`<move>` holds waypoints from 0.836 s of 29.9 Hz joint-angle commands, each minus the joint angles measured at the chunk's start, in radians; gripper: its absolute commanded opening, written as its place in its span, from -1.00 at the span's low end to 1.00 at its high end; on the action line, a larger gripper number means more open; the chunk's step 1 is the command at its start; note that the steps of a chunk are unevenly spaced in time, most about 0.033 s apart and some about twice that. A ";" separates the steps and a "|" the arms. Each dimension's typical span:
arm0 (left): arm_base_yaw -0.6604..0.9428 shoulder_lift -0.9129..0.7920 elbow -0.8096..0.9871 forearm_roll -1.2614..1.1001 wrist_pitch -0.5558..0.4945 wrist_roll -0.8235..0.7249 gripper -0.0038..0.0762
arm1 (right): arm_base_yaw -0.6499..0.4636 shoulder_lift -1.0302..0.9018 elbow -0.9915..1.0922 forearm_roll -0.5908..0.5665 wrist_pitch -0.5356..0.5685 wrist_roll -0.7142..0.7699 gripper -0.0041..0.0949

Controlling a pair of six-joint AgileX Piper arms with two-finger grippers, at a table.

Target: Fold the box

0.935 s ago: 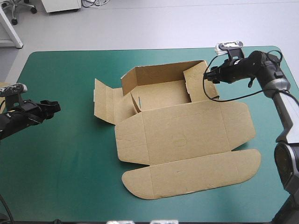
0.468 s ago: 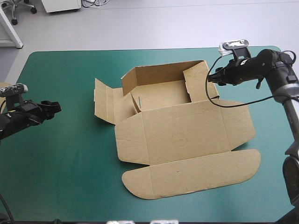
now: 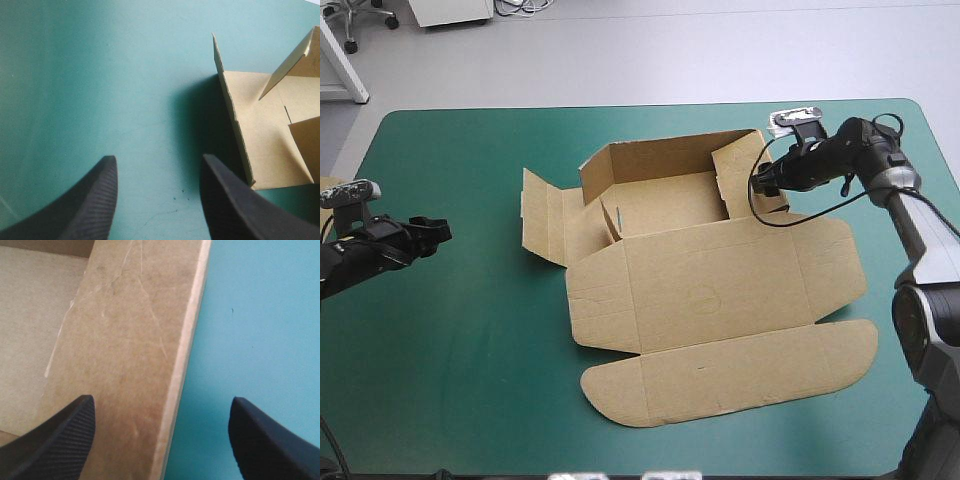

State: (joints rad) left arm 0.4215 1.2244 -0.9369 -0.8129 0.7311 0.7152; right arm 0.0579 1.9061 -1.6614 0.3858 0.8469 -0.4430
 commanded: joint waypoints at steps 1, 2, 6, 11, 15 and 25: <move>-0.006 -0.023 -0.027 -0.050 -0.022 0.001 0.00 | 0.032 0.009 -0.094 0.013 -0.015 0.001 0.50; -0.006 -0.023 -0.027 -0.050 -0.022 0.001 0.00 | 0.047 0.028 -0.118 -0.002 -0.008 0.013 0.48; -0.006 -0.023 -0.027 -0.047 -0.022 0.001 0.00 | 0.080 0.075 -0.196 -0.152 0.039 0.166 0.33; -0.006 -0.023 -0.027 -0.050 -0.022 0.001 0.00 | 0.085 0.088 -0.212 -0.216 0.113 0.218 -0.13; -0.006 -0.023 -0.027 -0.051 -0.022 0.006 0.00 | 0.085 0.099 -0.212 -0.195 0.150 0.213 -0.56; -0.006 -0.023 -0.027 -0.051 -0.020 0.006 0.00 | 0.085 0.099 -0.213 -0.221 0.090 0.248 -0.93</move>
State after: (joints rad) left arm 0.4215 1.2244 -0.9369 -0.8129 0.7332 0.7186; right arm 0.1460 2.0604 -1.8417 0.1762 0.9883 -0.2105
